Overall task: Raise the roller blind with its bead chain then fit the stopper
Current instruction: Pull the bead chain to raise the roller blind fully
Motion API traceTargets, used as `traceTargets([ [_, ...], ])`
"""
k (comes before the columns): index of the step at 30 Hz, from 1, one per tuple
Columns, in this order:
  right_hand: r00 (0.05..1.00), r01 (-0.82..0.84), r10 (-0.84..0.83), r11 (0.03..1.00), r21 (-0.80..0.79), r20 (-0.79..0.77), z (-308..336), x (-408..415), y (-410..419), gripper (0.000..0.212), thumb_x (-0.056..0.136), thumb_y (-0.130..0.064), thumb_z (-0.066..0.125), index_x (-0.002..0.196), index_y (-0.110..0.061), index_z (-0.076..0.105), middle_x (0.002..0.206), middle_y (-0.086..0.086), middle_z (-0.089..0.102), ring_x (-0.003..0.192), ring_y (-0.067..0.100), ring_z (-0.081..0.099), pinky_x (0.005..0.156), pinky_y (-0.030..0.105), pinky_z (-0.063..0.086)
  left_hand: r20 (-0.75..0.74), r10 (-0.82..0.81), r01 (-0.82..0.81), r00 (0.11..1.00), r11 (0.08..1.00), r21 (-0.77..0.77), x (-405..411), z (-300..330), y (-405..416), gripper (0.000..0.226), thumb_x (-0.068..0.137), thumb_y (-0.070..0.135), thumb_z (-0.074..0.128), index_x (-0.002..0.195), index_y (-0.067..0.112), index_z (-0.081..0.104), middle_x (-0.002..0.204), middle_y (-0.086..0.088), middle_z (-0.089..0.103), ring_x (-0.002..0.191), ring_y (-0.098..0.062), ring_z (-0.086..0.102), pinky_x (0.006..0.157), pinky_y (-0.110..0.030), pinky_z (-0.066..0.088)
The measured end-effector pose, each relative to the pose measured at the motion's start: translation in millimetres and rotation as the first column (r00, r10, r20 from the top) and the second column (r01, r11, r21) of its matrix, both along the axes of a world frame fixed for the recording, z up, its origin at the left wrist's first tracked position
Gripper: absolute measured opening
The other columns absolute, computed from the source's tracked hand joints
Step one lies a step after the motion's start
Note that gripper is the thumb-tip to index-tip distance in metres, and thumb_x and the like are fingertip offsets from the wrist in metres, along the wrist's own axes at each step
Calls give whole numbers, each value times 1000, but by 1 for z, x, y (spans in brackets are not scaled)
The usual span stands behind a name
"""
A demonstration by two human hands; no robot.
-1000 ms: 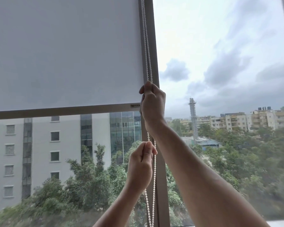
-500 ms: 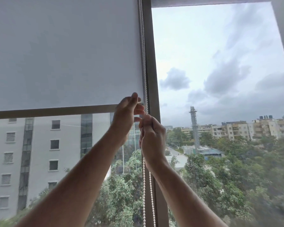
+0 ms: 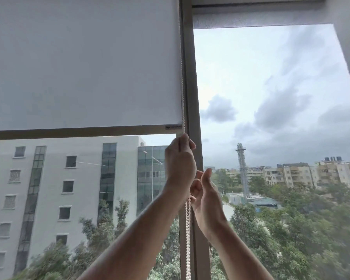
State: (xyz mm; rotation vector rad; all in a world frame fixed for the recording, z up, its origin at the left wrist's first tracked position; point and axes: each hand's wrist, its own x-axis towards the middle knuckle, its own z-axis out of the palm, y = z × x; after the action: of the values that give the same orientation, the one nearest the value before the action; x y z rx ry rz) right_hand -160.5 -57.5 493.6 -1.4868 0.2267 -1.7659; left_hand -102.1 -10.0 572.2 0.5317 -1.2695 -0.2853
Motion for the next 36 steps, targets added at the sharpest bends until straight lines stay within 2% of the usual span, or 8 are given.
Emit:
traceTargets([
  [4, 999, 47, -47, 999, 21, 8, 40, -9, 4, 68, 87, -60, 40, 112, -4, 69, 74, 13, 61, 73, 20, 59, 73, 36, 48, 40, 46, -46, 998, 999, -17, 5, -31, -3, 41, 105, 24, 39, 68, 16, 55, 47, 11, 49, 44, -1, 46, 44, -24, 41],
  [7, 995, 69, -70, 997, -28, -69, 75, -6, 14, 52, 96, -52, 45, 106, -6, 67, 66, 2, 58, 62, 15, 56, 65, 32, 46, 64, 90, -88, 994, 995, -41, 8, -47, -4, 42, 104, 24, 41, 66, 19, 58, 45, 12, 47, 43, -1, 38, 43, -17, 31],
  [11, 978, 117, -125, 992, -52, -167, 123, 5, 35, 33, 105, -36, 46, 103, -10, 66, 67, 2, 59, 57, 14, 58, 53, 27, 51, 70, 85, -81, 994, 995, -53, 9, -58, -1, 43, 105, 24, 40, 64, 20, 51, 47, 8, 36, 48, -14, 30, 46, -29, 22],
  [15, 995, 83, -82, 997, -1, -56, 154, 26, 53, 32, 107, -21, 37, 89, -10, 61, 47, -5, 40, 35, 8, 35, 36, 19, 30, 53, 65, -63, 996, 997, -46, 11, -59, 3, 41, 105, 21, 40, 66, 20, 52, 48, 8, 36, 46, -13, 30, 44, -27, 22],
  [19, 975, 203, -188, 970, -135, 115, 153, 33, 55, 41, 94, -6, 33, 65, -22, 58, 40, -10, 38, 33, 9, 31, 38, 18, 25, 57, -12, 15, 998, 998, -55, 17, -57, 8, 42, 105, 19, 41, 65, 20, 54, 48, 7, 35, 42, -9, 28, 41, -24, 22],
  [23, 932, 359, -333, 899, -249, 141, 143, 32, 59, 38, 80, -12, 36, 56, -30, 60, 46, -13, 44, 50, 18, 37, 57, 33, 32, 64, -145, 148, 987, 988, -40, 33, -52, 8, 49, 105, 15, 37, 63, 21, 62, 45, 5, 43, 39, -8, 36, 37, -21, 33],
  [30, 868, 496, -464, 801, -334, 177, 118, 28, 63, 41, 101, -12, 41, 65, -22, 56, 52, -13, 48, 54, 16, 44, 59, 35, 36, -34, -77, 78, 996, 996, 39, 59, -7, 9, 42, 105, 36, 34, 99, 7, 64, 79, -16, 66, 74, -24, 67, 65, -34, 59],
  [36, 821, 568, -537, 736, -368, 194, 101, 26, 69, 46, 103, -9, 40, 62, -26, 50, 48, -16, 50, 47, 2, 44, 51, 21, 33, 35, -73, 74, 997, 997, -21, 46, 58, 36, 39, 106, 35, 37, 98, 8, 64, 84, -13, 69, 75, -19, 68, 56, -20, 56],
])
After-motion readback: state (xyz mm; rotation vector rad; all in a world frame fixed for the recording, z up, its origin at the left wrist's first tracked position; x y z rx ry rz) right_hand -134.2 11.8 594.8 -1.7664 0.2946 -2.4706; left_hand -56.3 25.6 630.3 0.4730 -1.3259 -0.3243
